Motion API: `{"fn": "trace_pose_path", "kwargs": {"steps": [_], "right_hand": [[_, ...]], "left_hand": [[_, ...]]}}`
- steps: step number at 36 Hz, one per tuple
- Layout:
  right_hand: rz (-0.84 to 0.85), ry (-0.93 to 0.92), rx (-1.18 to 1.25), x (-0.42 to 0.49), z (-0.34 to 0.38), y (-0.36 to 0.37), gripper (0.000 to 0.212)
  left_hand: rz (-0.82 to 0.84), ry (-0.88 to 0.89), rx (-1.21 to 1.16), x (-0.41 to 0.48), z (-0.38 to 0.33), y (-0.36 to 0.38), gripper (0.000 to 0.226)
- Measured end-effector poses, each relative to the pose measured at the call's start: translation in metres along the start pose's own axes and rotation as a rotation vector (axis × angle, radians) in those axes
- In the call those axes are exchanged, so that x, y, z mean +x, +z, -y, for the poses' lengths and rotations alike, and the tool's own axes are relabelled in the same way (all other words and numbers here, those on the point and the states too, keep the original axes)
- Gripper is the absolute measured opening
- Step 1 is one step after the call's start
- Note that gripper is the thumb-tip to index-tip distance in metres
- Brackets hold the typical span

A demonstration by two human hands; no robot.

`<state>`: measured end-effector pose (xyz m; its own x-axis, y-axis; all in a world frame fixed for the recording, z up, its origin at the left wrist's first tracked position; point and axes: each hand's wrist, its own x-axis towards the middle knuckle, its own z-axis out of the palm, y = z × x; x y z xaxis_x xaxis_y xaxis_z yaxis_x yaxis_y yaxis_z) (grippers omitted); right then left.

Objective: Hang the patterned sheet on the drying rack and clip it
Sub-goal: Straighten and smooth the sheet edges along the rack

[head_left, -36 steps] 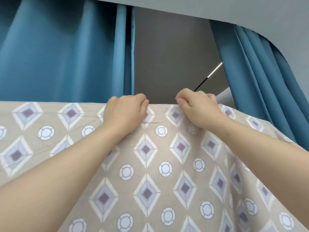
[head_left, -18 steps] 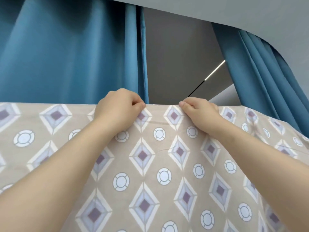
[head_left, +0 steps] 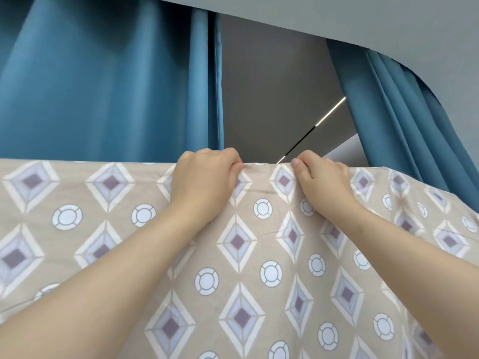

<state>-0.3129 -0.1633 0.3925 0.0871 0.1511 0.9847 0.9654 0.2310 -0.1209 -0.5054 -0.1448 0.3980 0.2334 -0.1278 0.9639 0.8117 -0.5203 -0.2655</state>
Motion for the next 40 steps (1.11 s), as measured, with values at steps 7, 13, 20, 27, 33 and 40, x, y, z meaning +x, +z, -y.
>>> {"fn": "trace_pose_path", "kwargs": {"steps": [7, 13, 20, 27, 33, 40], "right_hand": [[0.097, 0.011, -0.108, 0.0, -0.009, -0.004, 0.031], [0.1, 0.044, -0.118, -0.003, -0.009, -0.003, 0.034], [0.099, 0.0, -0.106, -0.003, -0.004, -0.007, 0.031], [0.07, 0.003, -0.155, -0.001, 0.031, -0.001, 0.041], [0.19, -0.211, 0.017, -0.006, 0.104, 0.016, 0.036], [0.201, -0.243, 0.078, -0.016, 0.172, 0.03, 0.031]], "left_hand": [[0.14, -0.03, 0.007, 0.002, -0.003, 0.007, 0.025], [0.133, -0.096, -0.04, 0.002, -0.01, 0.011, 0.024], [0.269, -0.137, -0.041, 0.01, -0.005, -0.012, 0.022], [0.207, -0.184, 0.273, -0.014, 0.034, -0.037, 0.035], [0.249, -0.225, 0.099, -0.018, 0.053, -0.068, 0.033], [0.225, -0.34, 0.286, -0.037, 0.13, -0.112, 0.035]]}}
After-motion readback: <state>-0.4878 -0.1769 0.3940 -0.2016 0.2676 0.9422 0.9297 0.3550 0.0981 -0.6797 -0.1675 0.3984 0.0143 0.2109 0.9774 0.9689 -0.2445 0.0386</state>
